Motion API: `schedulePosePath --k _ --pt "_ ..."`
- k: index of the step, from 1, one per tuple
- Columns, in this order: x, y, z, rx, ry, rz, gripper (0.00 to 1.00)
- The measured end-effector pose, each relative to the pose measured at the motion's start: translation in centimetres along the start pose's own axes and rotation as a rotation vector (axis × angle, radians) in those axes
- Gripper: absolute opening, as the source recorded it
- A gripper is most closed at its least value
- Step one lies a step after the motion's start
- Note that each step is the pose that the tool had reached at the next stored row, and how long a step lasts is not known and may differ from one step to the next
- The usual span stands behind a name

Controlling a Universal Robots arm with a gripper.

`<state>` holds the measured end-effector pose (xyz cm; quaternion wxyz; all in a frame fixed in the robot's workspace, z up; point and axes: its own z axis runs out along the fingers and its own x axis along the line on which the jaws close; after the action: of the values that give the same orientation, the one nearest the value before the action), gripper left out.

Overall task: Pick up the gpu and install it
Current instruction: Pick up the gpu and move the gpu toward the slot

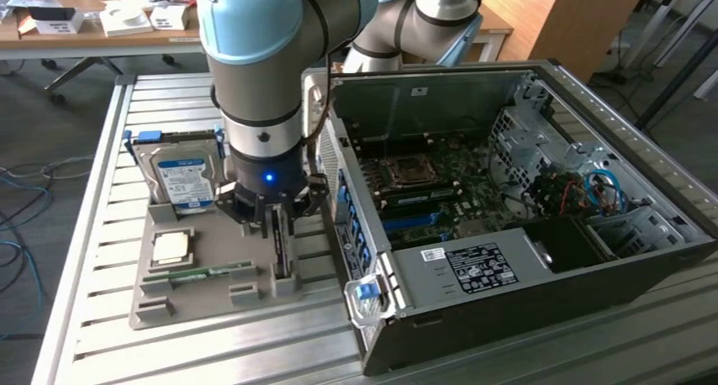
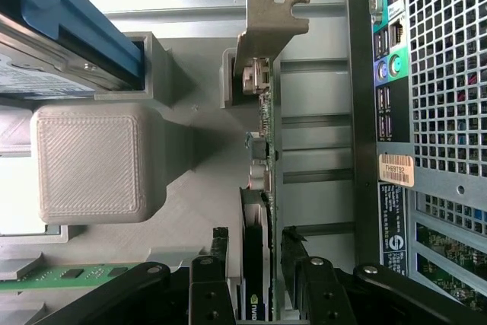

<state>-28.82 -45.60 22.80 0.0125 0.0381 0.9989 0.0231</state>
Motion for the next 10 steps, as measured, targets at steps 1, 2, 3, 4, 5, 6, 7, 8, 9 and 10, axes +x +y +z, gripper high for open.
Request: schedulePosePath --k 1,2,3,4,5,6,7,8,9,10 --pt "0.00 0.00 0.00 0.0000 0.0000 0.000 0.42" --pt "0.00 0.00 0.00 0.0000 0.0000 0.000 0.42" --pt "0.00 0.00 0.00 -0.0001 0.0000 0.000 0.42" --pt "0.00 0.00 0.00 0.0000 0.0000 0.000 0.42" --pt "0.00 0.00 0.00 0.0000 0.0000 0.000 0.42" --pt "0.00 0.00 0.00 0.0000 0.0000 0.000 0.42" --pt "0.00 0.00 0.00 0.0000 0.0000 0.000 0.42" --pt "0.00 0.00 0.00 0.0000 0.0000 0.000 0.42" --pt "0.00 0.00 0.00 0.0000 0.0000 0.000 0.42" --pt "0.00 0.00 0.00 -0.0001 0.0000 0.000 0.42"
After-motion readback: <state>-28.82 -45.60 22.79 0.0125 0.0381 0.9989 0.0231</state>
